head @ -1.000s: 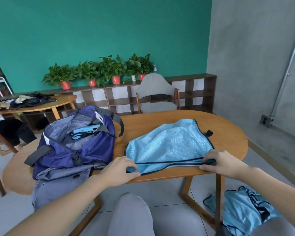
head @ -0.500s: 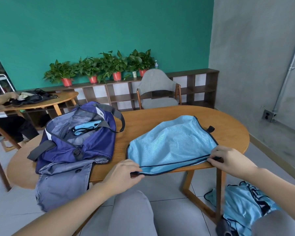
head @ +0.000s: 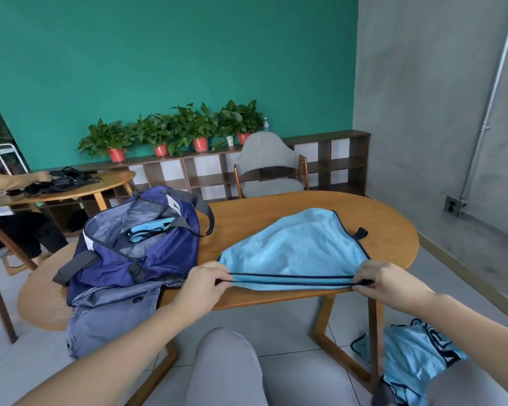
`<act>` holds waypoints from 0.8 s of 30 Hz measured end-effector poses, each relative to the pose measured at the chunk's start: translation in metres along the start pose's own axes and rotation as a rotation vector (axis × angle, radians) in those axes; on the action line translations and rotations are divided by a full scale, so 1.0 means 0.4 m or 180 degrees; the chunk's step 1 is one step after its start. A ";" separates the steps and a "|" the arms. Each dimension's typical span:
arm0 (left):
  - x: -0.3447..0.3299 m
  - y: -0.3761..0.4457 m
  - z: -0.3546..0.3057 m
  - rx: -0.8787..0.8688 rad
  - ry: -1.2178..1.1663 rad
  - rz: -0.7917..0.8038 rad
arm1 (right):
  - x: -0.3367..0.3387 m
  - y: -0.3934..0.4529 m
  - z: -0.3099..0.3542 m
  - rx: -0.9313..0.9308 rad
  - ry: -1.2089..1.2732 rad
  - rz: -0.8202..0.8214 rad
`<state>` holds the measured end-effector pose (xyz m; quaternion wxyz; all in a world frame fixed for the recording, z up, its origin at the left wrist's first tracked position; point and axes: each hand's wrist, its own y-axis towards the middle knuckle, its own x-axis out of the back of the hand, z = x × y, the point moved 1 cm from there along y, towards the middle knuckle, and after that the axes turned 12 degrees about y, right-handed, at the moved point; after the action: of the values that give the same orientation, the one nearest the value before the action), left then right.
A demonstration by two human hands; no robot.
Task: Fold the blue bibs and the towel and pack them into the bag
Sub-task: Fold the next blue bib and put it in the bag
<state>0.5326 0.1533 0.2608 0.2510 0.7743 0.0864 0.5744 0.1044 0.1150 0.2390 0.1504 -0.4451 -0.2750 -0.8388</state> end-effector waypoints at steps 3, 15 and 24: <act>0.070 0.061 -0.019 0.0282 -0.0070 -0.0175 | 0.058 0.034 0.023 -0.0055 -0.0096 -0.0195; 0.600 0.439 -0.177 0.0361 0.0048 -0.0932 | 0.596 0.287 0.323 -0.0052 0.0132 -0.1961; 0.987 0.495 -0.292 0.0154 -0.0334 -0.1516 | 0.908 0.294 0.579 0.0231 0.0039 -0.2408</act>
<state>0.5214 0.1836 0.7165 0.3648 0.7667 0.2671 0.4558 0.1135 0.1556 0.6836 -0.1527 -0.3016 -0.4485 -0.8274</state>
